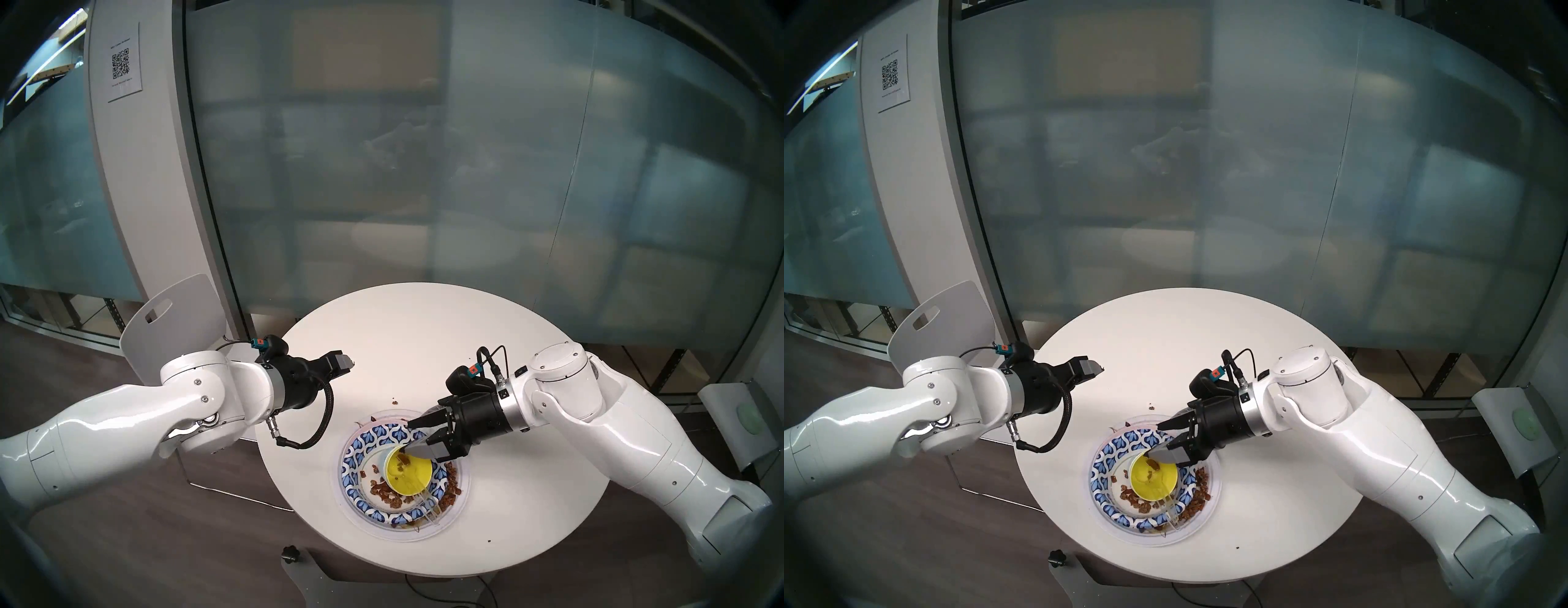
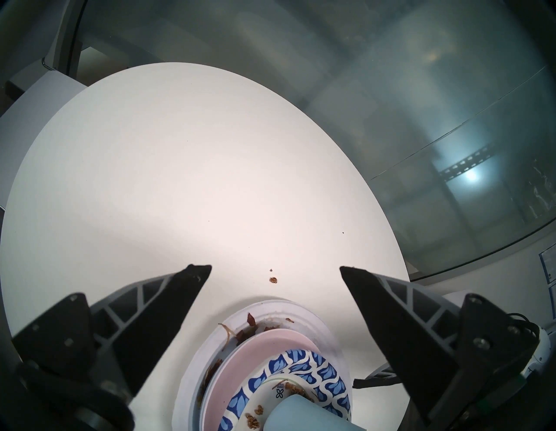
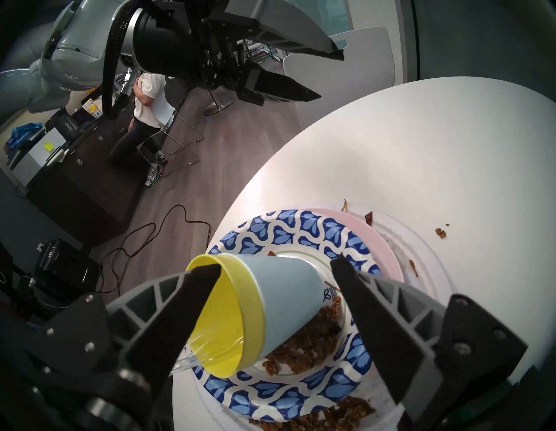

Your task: Stack the plates into one stack

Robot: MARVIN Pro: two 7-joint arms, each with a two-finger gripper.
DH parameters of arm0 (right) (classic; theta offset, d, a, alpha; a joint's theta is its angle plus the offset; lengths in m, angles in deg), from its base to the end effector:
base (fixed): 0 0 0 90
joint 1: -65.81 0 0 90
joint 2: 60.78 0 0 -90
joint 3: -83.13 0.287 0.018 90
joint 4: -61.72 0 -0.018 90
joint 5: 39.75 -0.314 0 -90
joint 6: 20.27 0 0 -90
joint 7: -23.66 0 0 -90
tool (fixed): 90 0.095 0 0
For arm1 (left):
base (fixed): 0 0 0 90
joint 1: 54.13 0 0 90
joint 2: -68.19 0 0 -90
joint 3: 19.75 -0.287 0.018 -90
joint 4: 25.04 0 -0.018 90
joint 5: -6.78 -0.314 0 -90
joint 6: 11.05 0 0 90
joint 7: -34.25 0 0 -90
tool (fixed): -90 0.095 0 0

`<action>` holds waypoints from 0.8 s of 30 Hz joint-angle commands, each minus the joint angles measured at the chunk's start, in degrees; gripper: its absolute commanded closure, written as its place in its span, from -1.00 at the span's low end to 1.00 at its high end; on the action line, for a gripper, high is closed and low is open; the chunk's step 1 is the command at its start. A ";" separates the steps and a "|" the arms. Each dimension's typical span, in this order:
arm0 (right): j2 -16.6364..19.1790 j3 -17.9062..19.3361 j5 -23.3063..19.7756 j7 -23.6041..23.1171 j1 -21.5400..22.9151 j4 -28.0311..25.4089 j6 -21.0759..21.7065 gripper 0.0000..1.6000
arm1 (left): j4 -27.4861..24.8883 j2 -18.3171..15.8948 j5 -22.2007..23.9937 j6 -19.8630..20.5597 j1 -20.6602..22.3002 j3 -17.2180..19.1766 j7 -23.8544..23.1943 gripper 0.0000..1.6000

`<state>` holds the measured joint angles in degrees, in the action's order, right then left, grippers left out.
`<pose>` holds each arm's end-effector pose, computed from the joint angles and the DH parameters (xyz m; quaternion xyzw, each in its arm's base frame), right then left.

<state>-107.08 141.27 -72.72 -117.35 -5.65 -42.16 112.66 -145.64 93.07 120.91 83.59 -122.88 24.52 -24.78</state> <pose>0.3617 0.0451 -0.2346 -0.7545 -0.4567 -0.2819 0.3776 0.3539 -0.0001 -0.2129 0.8689 0.1402 0.3673 0.3008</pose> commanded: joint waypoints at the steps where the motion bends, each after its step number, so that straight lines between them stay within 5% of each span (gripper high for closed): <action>1: 1.33 4.00 -2.68 0.31 -1.15 -3.09 0.07 -1.00 | -0.09 0.11 0.19 0.00 0.91 0.80 -0.08 -1.00; 24: 5.48 24.84 -12.46 9.16 -17.68 -7.72 -5.82 -1.00 | -4.34 0.00 -0.45 1.62 0.92 0.42 -2.24 -1.00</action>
<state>-102.07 160.02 -81.98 -110.95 -17.66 -49.00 109.86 -147.23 93.25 120.98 85.04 -122.29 24.53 -25.50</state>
